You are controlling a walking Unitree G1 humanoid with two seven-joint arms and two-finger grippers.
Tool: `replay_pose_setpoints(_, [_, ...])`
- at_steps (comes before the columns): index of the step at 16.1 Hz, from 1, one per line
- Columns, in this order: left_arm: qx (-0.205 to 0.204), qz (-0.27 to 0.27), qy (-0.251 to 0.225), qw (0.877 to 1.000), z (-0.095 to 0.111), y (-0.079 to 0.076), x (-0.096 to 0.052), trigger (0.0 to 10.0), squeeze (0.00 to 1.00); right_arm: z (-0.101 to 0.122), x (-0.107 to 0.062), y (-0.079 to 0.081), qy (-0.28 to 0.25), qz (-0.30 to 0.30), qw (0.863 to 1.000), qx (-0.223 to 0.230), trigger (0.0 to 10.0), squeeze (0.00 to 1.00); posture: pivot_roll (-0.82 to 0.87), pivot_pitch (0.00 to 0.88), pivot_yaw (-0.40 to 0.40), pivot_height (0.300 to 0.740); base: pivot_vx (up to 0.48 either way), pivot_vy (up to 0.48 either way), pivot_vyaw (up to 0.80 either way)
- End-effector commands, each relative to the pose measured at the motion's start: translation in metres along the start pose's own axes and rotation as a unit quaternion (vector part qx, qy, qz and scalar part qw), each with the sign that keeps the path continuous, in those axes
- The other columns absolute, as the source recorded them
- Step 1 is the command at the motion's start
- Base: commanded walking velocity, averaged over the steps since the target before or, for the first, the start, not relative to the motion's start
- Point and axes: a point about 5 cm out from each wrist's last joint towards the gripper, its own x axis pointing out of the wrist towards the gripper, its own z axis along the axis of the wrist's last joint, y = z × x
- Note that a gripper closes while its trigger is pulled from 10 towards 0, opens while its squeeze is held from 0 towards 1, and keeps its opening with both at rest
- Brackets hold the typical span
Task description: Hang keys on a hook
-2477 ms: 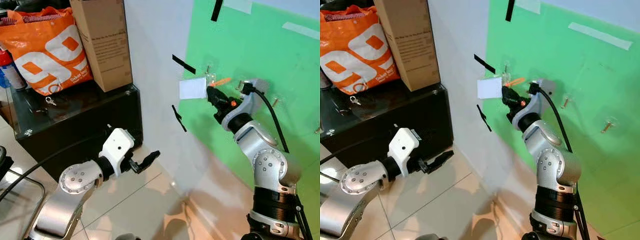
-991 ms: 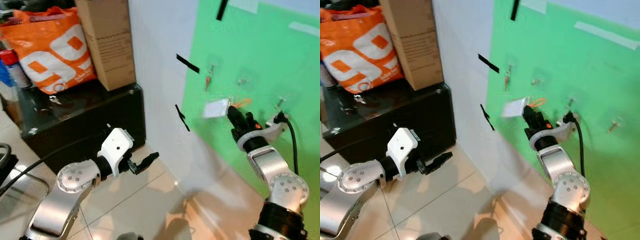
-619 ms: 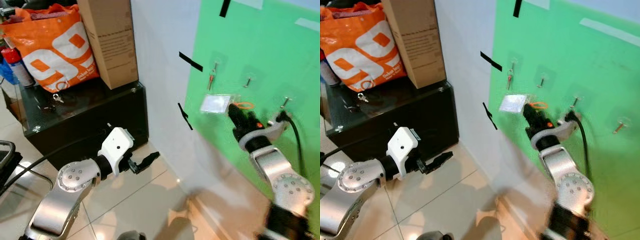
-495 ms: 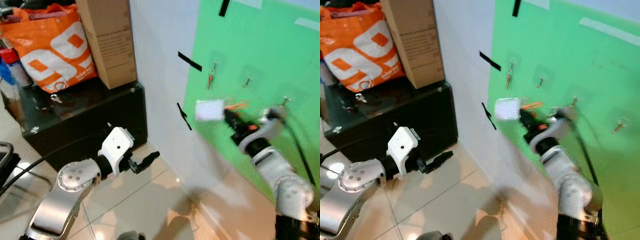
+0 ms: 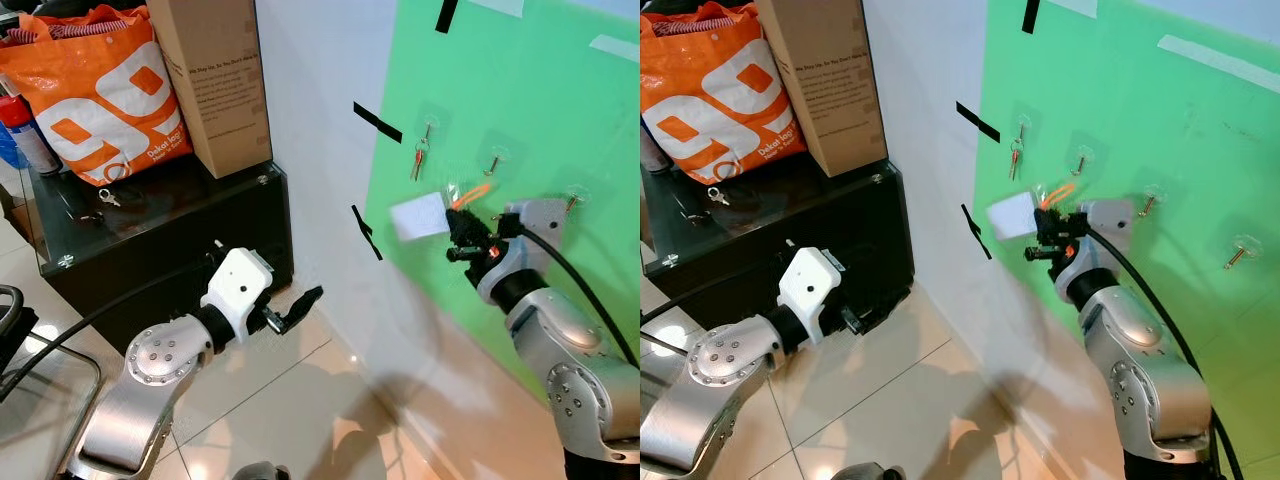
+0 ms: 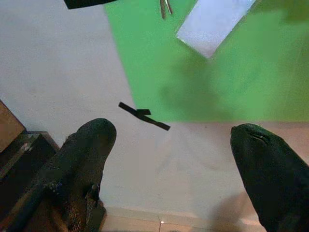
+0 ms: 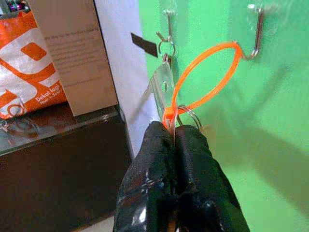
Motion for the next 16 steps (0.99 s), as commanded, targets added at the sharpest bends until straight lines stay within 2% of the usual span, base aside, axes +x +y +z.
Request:
replay_pose_setpoints(1, [0.008, 0.001, 0.0, 1.0, 0.001, -0.001, 0.001, 10.0, 0.0, 0.007, 0.002, 0.002, -0.006, -0.003, 1.0, -0.014, 10.0, 0.0, -0.01, 0.0, 0.015, 0.74, 0.0, 0.0, 0.0])
replay_pose_setpoints(2, [0.005, -0.001, -0.003, 1.0, 0.002, -0.001, 0.002, 10.0, 0.0, 0.012, 0.008, 0.0, 0.019, -0.017, 0.997, -0.076, 10.0, 0.0, -0.02, 0.0, 0.015, 0.74, 0.0, 0.0, 0.0])
replay_pose_setpoints(4, [0.002, -0.006, -0.004, 1.0, 0.001, -0.002, 0.003, 10.0, 0.0, 0.018, 0.013, 0.002, 0.033, -0.016, 0.995, -0.097, 10.0, 0.0, -0.01, 0.0, 0.012, 0.74, 0.0, 0.0, 0.0])
replay_pose_setpoints(11, [-0.012, -0.022, -0.01, 1.0, 0.005, -0.006, -0.002, 10.0, 0.0, 0.039, 0.026, -0.005, 0.064, -0.04, 0.99, -0.117, 10.0, 0.0, -0.01, 0.0, -0.005, 0.74, 0.0, 0.0, 0.0])
replay_pose_setpoints(14, [-0.013, -0.028, -0.008, 0.999, 0.005, -0.006, -0.003, 10.0, 0.0, 0.038, 0.027, -0.007, 0.117, -0.047, 0.985, -0.122, 10.0, 0.0, -0.01, 0.0, -0.006, 0.74, 0.0, 0.0, 0.0])
replay_pose_setpoints(16, [-0.014, -0.029, -0.008, 0.999, 0.006, -0.006, -0.003, 10.0, 0.0, 0.037, 0.027, -0.009, 0.134, -0.052, 0.983, -0.114, 10.0, 0.0, -0.01, 0.0, -0.007, 0.74, 0.0, 0.0, 0.0])
